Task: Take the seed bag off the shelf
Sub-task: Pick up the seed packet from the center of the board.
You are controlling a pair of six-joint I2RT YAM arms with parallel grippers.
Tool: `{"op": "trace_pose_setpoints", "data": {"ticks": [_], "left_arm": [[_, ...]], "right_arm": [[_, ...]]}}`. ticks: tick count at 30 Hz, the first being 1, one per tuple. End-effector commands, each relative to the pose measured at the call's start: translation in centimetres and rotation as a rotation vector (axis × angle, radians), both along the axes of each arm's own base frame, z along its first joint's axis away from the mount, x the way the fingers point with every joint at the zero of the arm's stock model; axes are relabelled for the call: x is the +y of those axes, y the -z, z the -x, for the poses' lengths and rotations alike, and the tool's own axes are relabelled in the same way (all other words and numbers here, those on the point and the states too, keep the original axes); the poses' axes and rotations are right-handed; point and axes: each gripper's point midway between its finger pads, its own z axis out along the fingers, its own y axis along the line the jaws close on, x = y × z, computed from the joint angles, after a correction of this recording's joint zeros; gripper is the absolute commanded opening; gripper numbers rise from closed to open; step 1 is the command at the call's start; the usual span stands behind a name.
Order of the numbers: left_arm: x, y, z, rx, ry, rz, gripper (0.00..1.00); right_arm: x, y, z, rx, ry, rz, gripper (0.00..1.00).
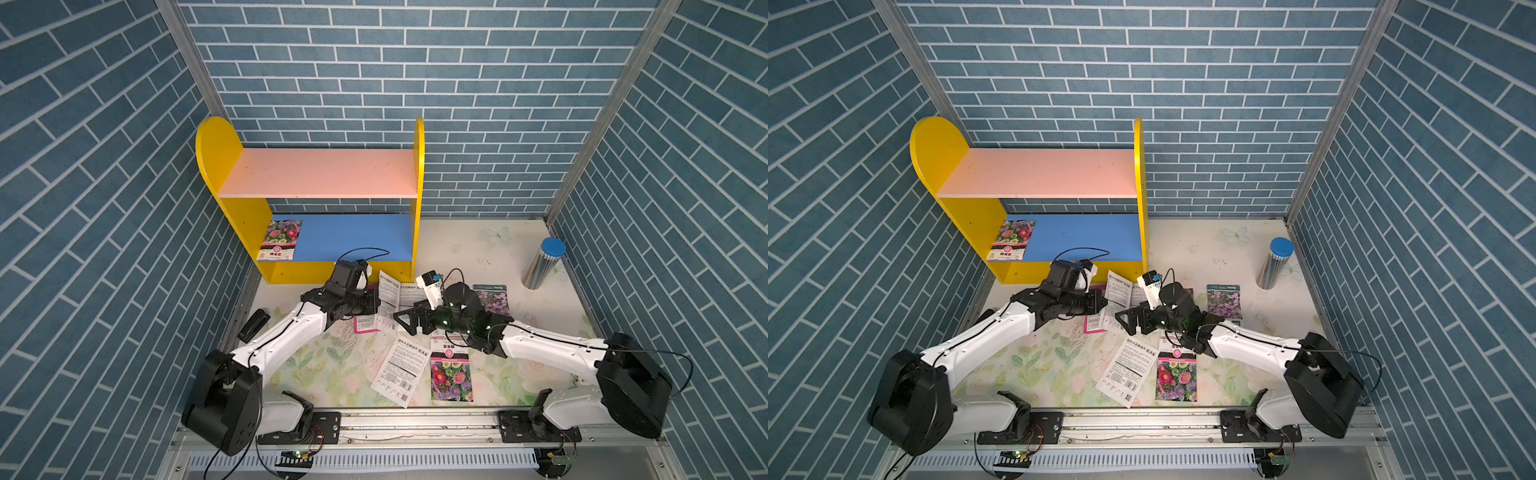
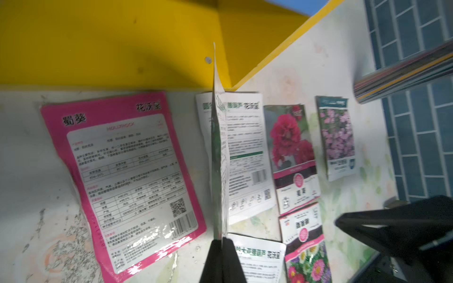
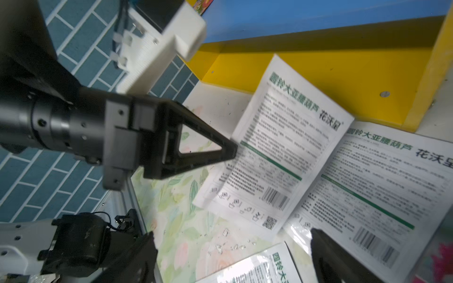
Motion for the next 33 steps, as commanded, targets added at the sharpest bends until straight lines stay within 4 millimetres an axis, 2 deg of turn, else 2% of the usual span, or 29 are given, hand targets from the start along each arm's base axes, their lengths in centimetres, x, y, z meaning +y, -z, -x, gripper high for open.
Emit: {"op": "trace_pose_setpoints", "data": {"ticks": [1,6,13,17,20,22,25,29,33], "left_arm": [[-1.2,-3.3,1.2,-0.045,0.080,0.080,0.00],[-3.0,-7.1,2.8,-0.134,0.203,0.222,0.00],[-4.4,-11.9,5.5,-0.242,0.343,0.401,0.00],[-4.7,-13.3,6.5,-0.274,0.385,0.454,0.00],[-4.7,-13.5,6.8,-0.277,0.395,0.467,0.00],[-4.7,-13.4,6.9,-0.275,0.396,0.466,0.00],[-4.6,-12.8,6.8,-0.260,0.389,0.459,0.00],[-4.6,-12.2,6.8,-0.252,0.390,0.445,0.00],[-4.5,-11.7,6.7,-0.243,0.387,0.428,0.00]], "right_arm": [[-1.6,0.0,1.6,0.028,-0.043,-0.023,1.00],[-2.8,-2.7,3.1,0.030,-0.106,-0.171,1.00],[-4.5,-6.4,3.6,0.025,-0.157,-0.370,1.00],[-4.8,-8.4,3.9,-0.011,-0.178,-0.421,0.99],[-4.9,-9.5,3.4,-0.031,-0.174,-0.435,0.97],[-4.9,-10.3,3.2,-0.049,-0.176,-0.448,0.87],[-4.9,-11.2,2.9,-0.064,-0.173,-0.458,0.57],[-4.8,-11.1,2.4,-0.063,-0.157,-0.448,0.25],[-4.7,-10.5,2.3,-0.052,-0.155,-0.438,0.00]]}}
